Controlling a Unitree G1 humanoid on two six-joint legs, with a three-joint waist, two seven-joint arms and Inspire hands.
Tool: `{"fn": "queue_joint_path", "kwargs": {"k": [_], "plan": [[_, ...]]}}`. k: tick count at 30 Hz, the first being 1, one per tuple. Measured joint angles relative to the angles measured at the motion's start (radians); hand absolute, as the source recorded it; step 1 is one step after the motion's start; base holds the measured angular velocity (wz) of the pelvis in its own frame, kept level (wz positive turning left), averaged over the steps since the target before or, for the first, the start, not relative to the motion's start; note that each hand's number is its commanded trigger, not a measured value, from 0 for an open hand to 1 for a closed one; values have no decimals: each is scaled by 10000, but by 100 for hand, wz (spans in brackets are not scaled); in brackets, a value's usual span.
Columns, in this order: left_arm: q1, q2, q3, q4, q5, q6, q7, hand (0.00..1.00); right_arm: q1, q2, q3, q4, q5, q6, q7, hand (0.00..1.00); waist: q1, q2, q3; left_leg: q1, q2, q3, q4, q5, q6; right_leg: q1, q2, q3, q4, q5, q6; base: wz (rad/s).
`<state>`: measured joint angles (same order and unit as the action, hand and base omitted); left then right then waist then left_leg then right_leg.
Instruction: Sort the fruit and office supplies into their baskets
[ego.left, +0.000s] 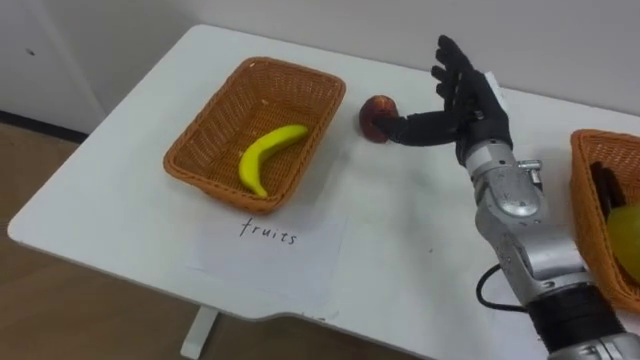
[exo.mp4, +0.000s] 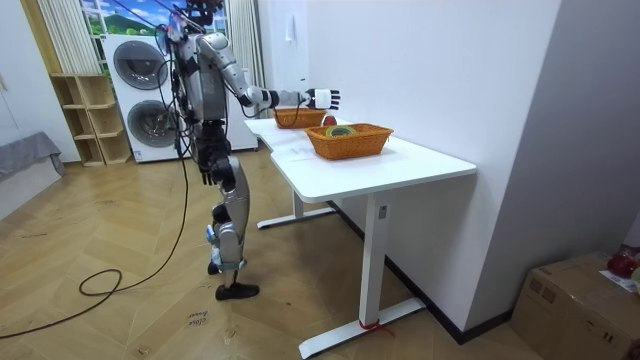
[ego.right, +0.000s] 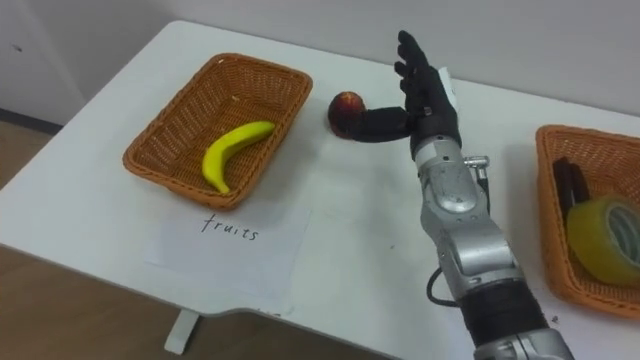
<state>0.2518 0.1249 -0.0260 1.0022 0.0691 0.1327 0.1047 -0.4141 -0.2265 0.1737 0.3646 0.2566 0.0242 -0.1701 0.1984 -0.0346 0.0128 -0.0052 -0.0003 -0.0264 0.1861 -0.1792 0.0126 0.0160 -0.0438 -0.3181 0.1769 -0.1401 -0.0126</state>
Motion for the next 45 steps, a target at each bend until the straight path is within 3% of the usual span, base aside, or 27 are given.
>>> {"fn": "queue_joint_path", "kwargs": {"k": [8,12,21,45], "plan": [[-91,5,24,-3,6,-26,-89,0,-271,12,10,719,-673,-4,-188,0,48,-17,2,-260,15,-53,66,1,0,-199,-24,-132,-5,0,0,4],[-243,8,3,0,6,-33,-156,0,-737,13,11,1285,-1108,-11,-395,0,44,-71,4,-533,22,-30,166,3,1,-440,-43,-125,75,0,-1,0],[-285,100,-16,22,0,-103,-211,0,-761,14,15,1597,-1525,-11,-492,0,9,-261,48,-751,21,-31,261,3,2,-594,-61,-144,112,2,-3,0],[-589,264,-561,117,6,-91,-207,0,-779,71,13,2260,-1333,-17,-512,0,37,-275,63,-1092,35,-31,355,8,7,-870,-106,-286,182,7,-11,0]]}}
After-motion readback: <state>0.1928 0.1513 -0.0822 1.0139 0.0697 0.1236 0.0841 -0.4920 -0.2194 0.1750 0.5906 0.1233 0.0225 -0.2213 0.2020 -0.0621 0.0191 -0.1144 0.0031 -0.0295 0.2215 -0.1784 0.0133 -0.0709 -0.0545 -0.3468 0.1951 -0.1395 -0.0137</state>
